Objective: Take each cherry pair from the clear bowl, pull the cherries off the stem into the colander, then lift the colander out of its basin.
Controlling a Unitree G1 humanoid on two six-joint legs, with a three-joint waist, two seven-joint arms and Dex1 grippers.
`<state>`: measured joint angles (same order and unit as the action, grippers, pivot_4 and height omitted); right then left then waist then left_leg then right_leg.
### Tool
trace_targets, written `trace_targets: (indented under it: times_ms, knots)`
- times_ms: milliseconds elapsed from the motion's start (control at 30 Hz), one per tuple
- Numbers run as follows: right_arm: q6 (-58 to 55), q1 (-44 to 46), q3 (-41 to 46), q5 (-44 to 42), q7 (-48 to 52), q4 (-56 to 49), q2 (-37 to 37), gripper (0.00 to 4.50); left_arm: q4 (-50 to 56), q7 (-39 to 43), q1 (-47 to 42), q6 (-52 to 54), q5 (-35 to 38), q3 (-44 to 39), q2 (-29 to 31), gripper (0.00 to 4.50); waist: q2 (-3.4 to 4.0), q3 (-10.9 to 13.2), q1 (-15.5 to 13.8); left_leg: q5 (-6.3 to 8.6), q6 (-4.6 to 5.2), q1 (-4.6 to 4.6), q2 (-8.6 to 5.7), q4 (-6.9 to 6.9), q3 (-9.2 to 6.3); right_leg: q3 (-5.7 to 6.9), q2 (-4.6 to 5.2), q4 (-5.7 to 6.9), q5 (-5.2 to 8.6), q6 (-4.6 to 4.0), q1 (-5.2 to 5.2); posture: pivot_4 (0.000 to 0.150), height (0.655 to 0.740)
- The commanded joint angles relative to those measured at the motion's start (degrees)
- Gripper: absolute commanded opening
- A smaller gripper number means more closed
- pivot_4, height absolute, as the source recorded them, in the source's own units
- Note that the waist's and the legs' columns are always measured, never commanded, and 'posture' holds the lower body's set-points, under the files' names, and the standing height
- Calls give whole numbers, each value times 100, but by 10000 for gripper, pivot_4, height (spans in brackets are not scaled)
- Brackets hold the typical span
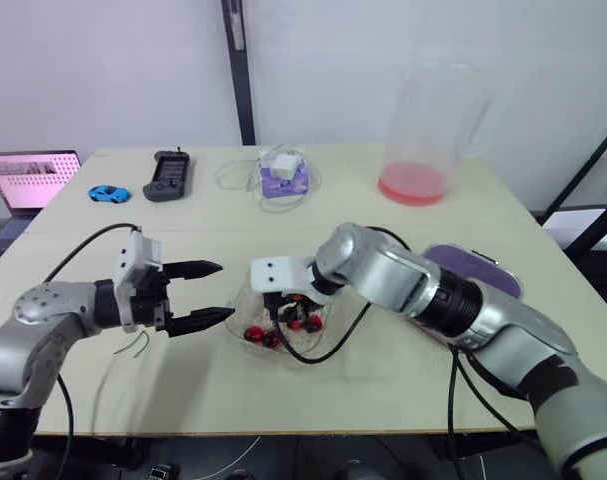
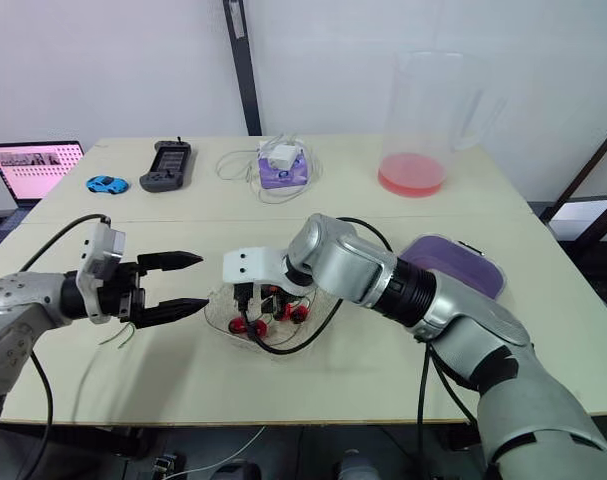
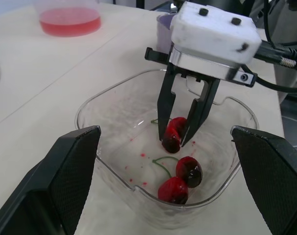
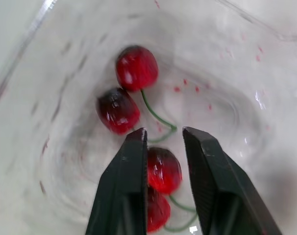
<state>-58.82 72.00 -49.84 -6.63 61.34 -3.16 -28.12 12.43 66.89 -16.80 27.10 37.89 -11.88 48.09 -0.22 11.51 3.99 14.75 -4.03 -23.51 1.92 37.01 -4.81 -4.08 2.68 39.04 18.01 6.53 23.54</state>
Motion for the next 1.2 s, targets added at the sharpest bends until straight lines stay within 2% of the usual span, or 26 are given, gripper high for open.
trace_targets:
  times_ms: [33, 100, 533, 633, 700, 833, 1033, 1200]
  knots:
    - [-459, 202, 296, 97, -129, -101, 87, 29816, 31, 23, -110, -39, 26, -1, -2, 45000, 0, 0, 0, 0, 0, 0, 0, 0, 0, 0, 0, 0, 0, 0, 0, 1500, 7332]
    - [-570, 159, 268, 123, -167, -4, 140, 39165, 6, 33, -142, -48, 20, 25, -15, 45000, 0, 0, -1, 0, 0, 0, 0, 0, 0, 0, 0, 0, 0, 0, 0, 1500, 7332]
    - [-822, -234, 57, 258, -399, 571, 405, 39165, -156, 118, -297, -95, -46, 143, -23, 45000, 0, 0, 0, 0, 0, 0, -1, 0, 0, 0, 1, 2, 0, 0, 0, 1500, 7332]
    - [-809, -246, 62, 252, -408, 602, 485, 29728, -158, 122, -304, -81, -51, 142, -19, 45000, 0, 0, -1, 0, 0, 0, -1, 1, 0, 0, 1, 2, 0, 0, 0, 1500, 7332]
    - [-773, -229, 57, 268, -393, 600, 504, 21055, -156, 125, -302, -70, -53, 138, -18, 45000, 0, 0, 1, 0, 0, 0, -1, 0, 0, 0, 1, 2, 0, 0, 0, 1500, 7332]
    - [-640, -168, 29, 297, -316, 544, 482, 21055, -149, 124, -290, -72, -66, 126, -23, 45000, 0, 0, -2, -1, -1, 0, -1, 1, 0, 0, 1, 2, 0, 0, -1, 1500, 7332]
    - [778, -72, -150, 564, 149, 579, 515, 21055, -178, 135, -301, -82, -81, 130, -29, 45000, 0, 0, 7, -1, -1, 0, -1, 0, 0, 0, 1, 2, 0, 0, 1, 1500, 7332]
    - [1068, 48, -194, 916, 336, 917, 642, 21055, -124, 105, -282, -67, -74, 107, -26, 45000, 0, 0, 0, -1, -1, 0, -1, 1, 0, 0, 0, 2, 0, 0, 1, 1500, 7332]
